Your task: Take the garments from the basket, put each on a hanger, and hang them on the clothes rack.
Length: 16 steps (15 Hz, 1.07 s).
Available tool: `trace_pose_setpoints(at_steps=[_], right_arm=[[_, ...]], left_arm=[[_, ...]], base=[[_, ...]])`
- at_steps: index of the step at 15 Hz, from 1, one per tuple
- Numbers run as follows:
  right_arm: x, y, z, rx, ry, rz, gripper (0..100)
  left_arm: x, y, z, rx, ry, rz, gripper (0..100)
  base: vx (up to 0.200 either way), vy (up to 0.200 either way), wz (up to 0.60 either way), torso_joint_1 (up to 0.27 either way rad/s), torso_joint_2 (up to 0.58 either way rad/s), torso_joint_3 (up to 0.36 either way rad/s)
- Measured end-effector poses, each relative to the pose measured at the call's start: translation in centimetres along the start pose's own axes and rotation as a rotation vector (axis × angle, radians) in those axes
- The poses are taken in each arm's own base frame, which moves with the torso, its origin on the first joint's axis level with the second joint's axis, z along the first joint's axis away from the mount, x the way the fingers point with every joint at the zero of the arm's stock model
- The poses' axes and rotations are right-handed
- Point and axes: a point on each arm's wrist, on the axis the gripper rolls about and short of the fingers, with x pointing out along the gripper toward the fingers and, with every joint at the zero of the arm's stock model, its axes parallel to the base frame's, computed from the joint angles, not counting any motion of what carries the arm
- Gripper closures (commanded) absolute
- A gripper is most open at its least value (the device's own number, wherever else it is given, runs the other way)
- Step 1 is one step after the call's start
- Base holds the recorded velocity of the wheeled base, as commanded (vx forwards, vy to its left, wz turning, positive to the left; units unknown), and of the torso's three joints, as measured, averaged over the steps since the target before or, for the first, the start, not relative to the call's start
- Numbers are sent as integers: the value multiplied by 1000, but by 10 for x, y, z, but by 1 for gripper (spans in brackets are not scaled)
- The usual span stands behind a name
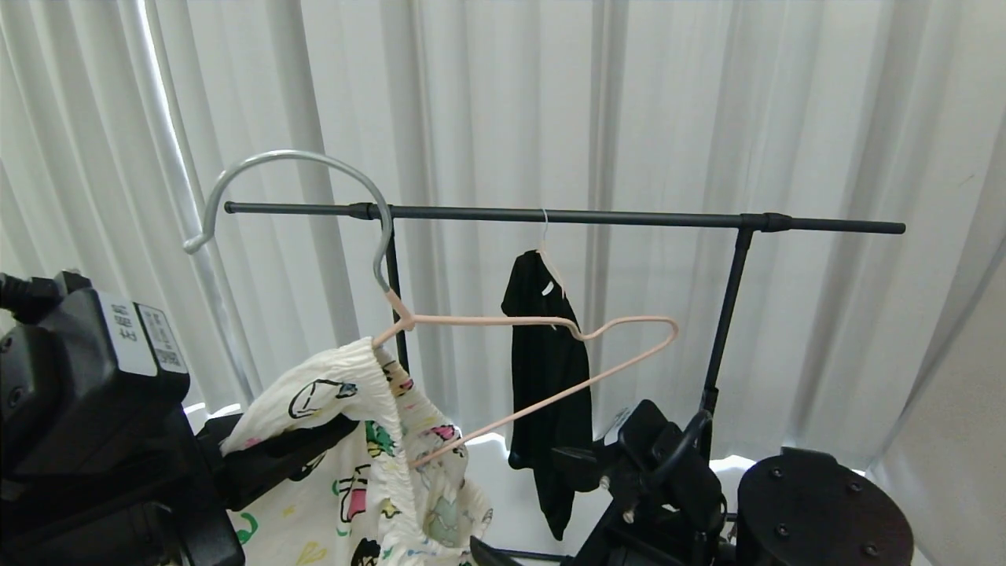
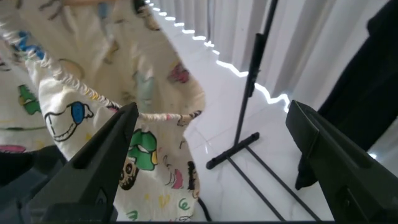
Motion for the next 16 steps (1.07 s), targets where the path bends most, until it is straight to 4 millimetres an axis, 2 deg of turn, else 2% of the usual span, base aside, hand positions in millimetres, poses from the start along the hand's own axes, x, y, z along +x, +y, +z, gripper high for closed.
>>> trace_pose_setpoints(at_steps=[3, 7, 12, 16], right_arm=[[-1, 9, -1, -3, 3, 32, 0], [0, 10, -4, 70, 13, 34, 0], [3, 10, -9, 100, 35, 27, 0], [2, 18, -13, 91, 49, 55, 0]], left_arm=[[-1, -4, 3, 10, -19, -30, 100], [-6, -13, 15, 35, -84, -98, 100], [-11, -13, 23, 36, -123, -102, 100], [-10, -9, 21, 28, -107, -60, 100]], base=[[0, 0, 0, 0, 0, 0], [0, 0, 0, 0, 0, 0], [0, 0, 0, 0, 0, 0], [0, 0, 0, 0, 0, 0]])
